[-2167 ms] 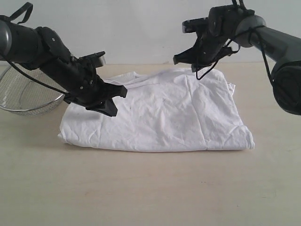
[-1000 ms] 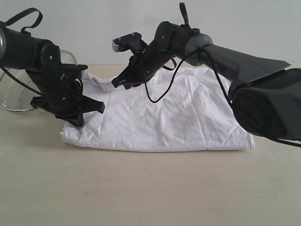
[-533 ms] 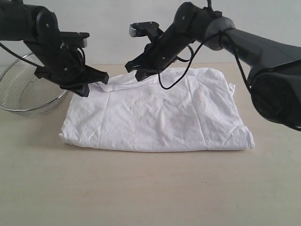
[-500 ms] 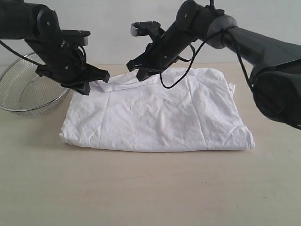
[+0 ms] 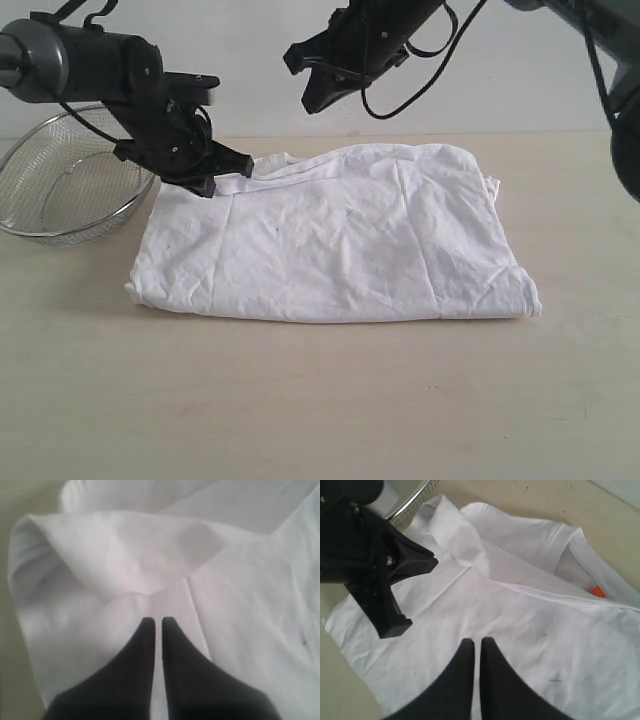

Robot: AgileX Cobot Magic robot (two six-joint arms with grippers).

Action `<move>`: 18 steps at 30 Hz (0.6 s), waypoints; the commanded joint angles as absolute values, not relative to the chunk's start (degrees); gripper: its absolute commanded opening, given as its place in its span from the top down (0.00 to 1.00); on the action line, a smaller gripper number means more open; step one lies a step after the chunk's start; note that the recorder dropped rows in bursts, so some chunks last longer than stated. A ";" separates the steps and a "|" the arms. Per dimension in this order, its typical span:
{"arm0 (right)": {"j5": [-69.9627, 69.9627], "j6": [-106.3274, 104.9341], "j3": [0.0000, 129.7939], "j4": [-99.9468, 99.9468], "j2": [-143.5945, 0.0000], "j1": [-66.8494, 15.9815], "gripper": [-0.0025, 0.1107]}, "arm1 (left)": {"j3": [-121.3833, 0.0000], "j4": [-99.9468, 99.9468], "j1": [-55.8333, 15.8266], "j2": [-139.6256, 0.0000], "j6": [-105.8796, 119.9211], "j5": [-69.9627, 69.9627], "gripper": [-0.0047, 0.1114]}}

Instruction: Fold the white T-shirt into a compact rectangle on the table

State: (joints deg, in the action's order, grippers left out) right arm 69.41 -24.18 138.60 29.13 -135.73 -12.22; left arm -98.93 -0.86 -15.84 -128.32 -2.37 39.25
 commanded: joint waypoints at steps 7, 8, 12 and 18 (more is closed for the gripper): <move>69.96 -23.84 138.75 28.06 -133.25 -9.18 0.98 | -105.74 -0.60 -15.92 -133.96 -1.90 34.81 0.92; 69.96 -23.84 138.62 28.06 -133.25 -9.07 0.98 | -106.55 -0.60 -15.92 -134.41 -1.90 33.76 0.92; 69.96 -23.84 138.62 27.55 -133.25 -8.87 0.98 | -110.86 0.00 -15.37 -136.10 -1.90 30.67 0.92; 69.96 -23.61 138.62 27.52 -133.25 -8.87 0.98 | -118.77 -0.32 -13.12 -137.76 -2.14 33.93 0.92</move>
